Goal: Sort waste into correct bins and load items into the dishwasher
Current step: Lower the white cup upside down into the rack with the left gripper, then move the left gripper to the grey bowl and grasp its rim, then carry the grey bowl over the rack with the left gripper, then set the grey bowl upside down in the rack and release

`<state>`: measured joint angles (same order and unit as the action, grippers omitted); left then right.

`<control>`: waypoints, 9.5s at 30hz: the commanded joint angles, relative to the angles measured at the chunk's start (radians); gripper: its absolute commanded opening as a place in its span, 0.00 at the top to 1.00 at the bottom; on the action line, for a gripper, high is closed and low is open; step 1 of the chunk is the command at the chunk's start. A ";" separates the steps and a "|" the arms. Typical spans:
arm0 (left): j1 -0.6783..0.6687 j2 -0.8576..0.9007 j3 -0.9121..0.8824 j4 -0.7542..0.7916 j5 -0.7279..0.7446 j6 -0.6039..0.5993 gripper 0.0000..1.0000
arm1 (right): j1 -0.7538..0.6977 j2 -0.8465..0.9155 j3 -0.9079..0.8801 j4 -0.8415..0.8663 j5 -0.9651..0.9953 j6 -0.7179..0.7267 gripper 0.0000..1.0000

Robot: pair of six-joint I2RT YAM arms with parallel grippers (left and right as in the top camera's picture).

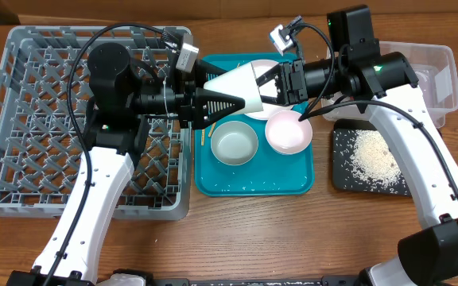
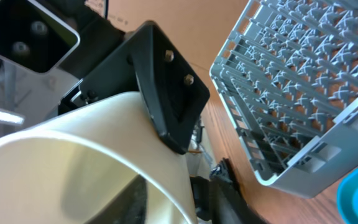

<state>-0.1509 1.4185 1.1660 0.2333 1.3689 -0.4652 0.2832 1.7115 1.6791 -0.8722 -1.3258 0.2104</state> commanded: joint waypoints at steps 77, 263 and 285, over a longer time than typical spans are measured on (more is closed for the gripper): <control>0.459 0.204 0.055 -1.291 -1.490 0.174 0.96 | -0.520 -0.073 0.135 -0.663 1.052 -0.111 0.56; 0.674 0.736 0.601 -1.524 -0.313 0.859 0.96 | -0.783 -0.119 0.127 -0.734 1.100 0.018 0.00; 0.762 0.732 0.601 -1.662 -0.552 0.892 0.48 | -0.783 -0.119 0.127 -0.735 1.100 0.018 0.00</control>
<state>0.5968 2.1181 1.7798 -1.4265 0.9695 0.4156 -0.5014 1.6127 1.7905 -1.6115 -0.2218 0.2317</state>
